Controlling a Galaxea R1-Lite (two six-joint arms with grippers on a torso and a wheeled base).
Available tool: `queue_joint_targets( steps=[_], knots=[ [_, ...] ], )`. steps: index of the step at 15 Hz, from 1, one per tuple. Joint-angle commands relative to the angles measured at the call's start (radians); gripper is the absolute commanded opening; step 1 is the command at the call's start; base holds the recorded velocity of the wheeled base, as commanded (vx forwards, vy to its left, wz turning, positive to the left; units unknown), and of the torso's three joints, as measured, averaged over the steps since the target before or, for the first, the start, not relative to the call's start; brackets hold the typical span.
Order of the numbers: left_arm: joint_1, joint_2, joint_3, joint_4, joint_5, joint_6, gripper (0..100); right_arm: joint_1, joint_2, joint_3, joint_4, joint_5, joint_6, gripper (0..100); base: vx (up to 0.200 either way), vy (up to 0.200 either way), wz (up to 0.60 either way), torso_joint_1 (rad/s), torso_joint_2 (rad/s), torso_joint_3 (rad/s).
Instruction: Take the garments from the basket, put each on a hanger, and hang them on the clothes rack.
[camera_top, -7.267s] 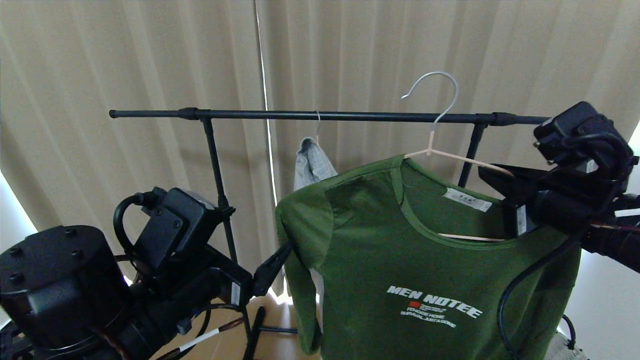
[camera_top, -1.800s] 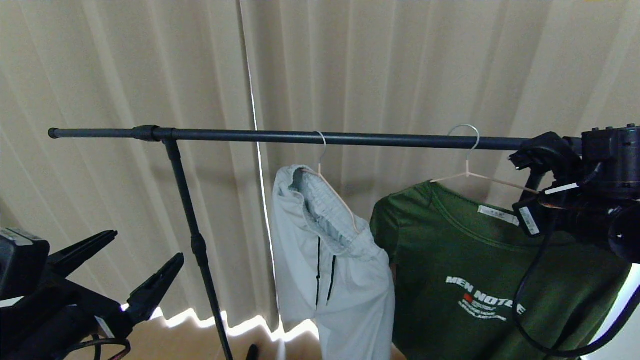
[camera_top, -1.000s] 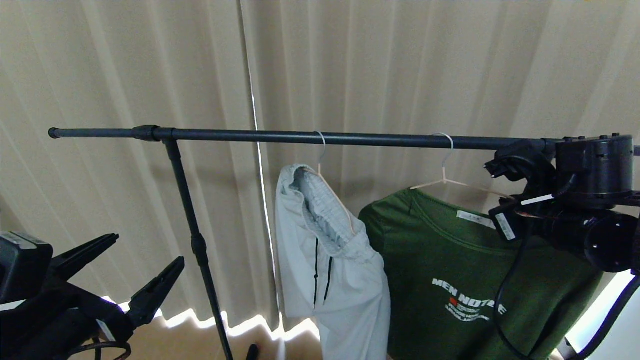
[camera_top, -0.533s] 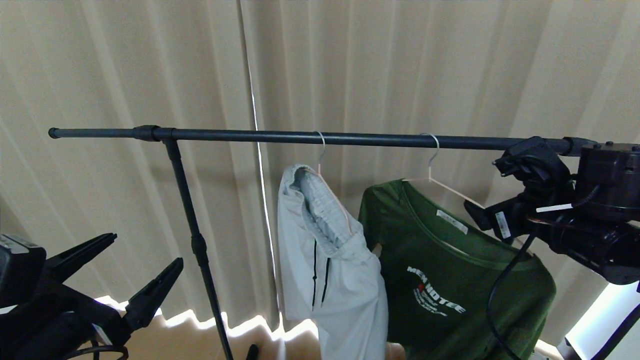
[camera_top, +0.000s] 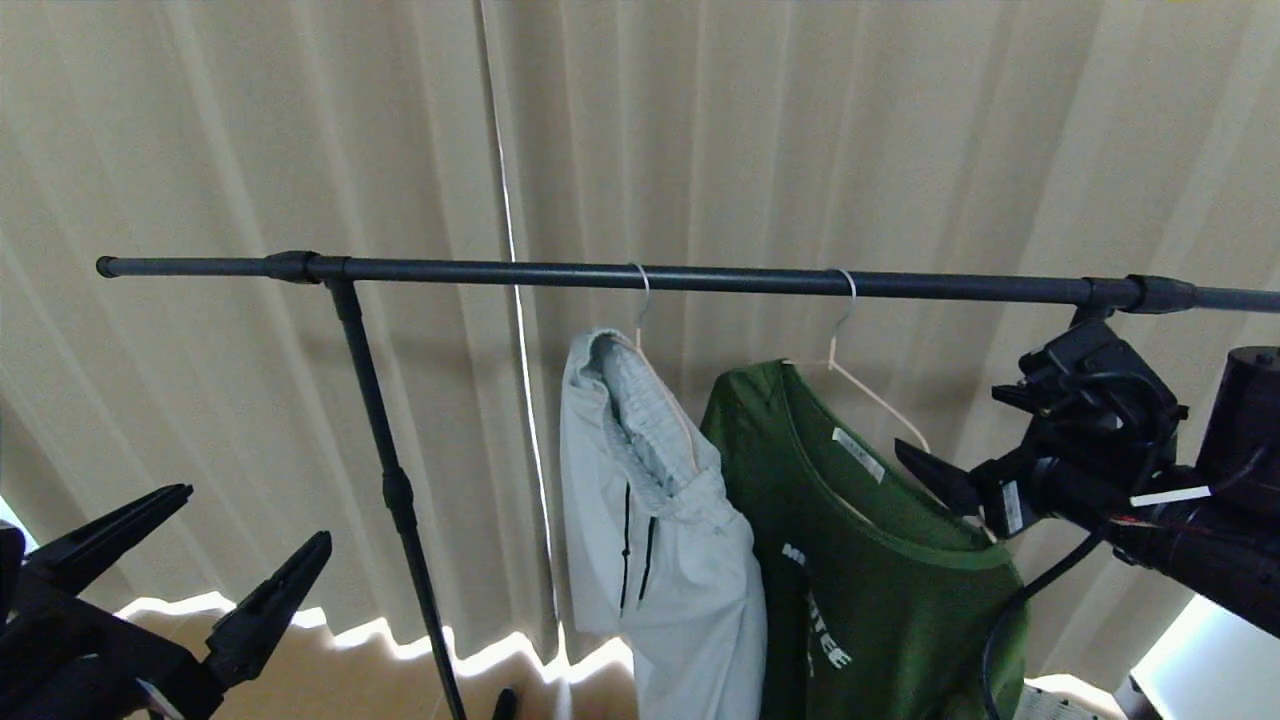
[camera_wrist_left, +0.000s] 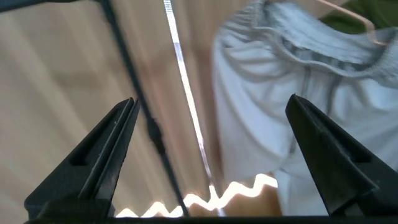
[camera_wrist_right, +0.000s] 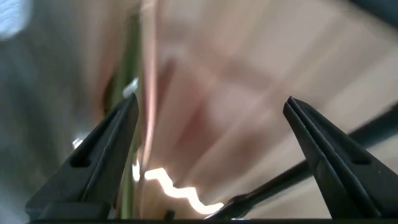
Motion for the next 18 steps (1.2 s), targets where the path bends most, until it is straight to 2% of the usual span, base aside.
queue_joint_targets(
  steps=[1,4,5,6,7,8,10,12,14,16,18],
  knots=[
    [0.007,-0.018,0.002,0.001,0.002,0.001,100,0.001,0.019,0.009,-0.023,0.000,0.005,100,0.000,0.000,0.00,0.000,0.00,0.000],
    [0.015,-0.024,-0.014,-0.001,0.003,0.001,100,0.004,0.011,0.058,-0.137,0.013,0.037,100,0.000,0.000,0.00,0.000,0.00,0.000],
    [0.067,-0.041,-0.029,0.001,0.005,0.004,100,0.003,-0.009,0.124,-0.254,0.051,0.085,100,0.000,0.000,0.00,0.000,0.00,0.000],
    [0.101,-0.052,-0.037,0.002,0.005,0.006,100,0.001,-0.023,0.154,-0.318,0.059,0.108,100,0.000,0.000,0.00,0.000,0.00,0.000],
    [0.184,-0.073,-0.041,0.002,0.003,0.007,100,-0.002,-0.050,0.230,-0.451,0.056,0.186,100,0.000,0.000,0.00,0.000,0.00,0.000],
    [0.234,-0.090,-0.032,0.004,0.002,0.007,100,-0.014,-0.072,0.283,-0.534,0.053,0.229,100,0.000,0.000,0.00,0.000,0.00,0.000],
    [0.289,-0.131,0.000,0.054,0.008,0.007,100,-0.081,-0.145,0.374,-0.620,0.047,0.233,100,0.000,0.000,0.00,0.000,0.00,0.000],
    [0.325,-0.226,0.012,0.171,0.028,0.007,100,-0.106,-0.288,0.487,-0.602,0.054,0.232,100,0.000,0.000,0.00,0.000,0.00,0.000],
    [0.346,-0.412,0.003,0.398,0.082,0.007,100,-0.095,-0.440,0.503,-0.416,0.057,0.235,100,0.000,0.000,0.00,0.000,0.00,0.000],
    [0.346,-0.612,-0.029,0.662,0.083,0.001,100,-0.098,-0.544,0.463,-0.186,0.068,0.238,100,0.000,0.000,0.00,0.000,0.00,0.000],
    [0.346,-0.791,-0.047,0.886,0.078,-0.003,100,-0.100,-0.602,0.430,-0.010,0.060,0.235,100,0.000,0.000,0.00,0.000,0.00,0.000]
  ],
)
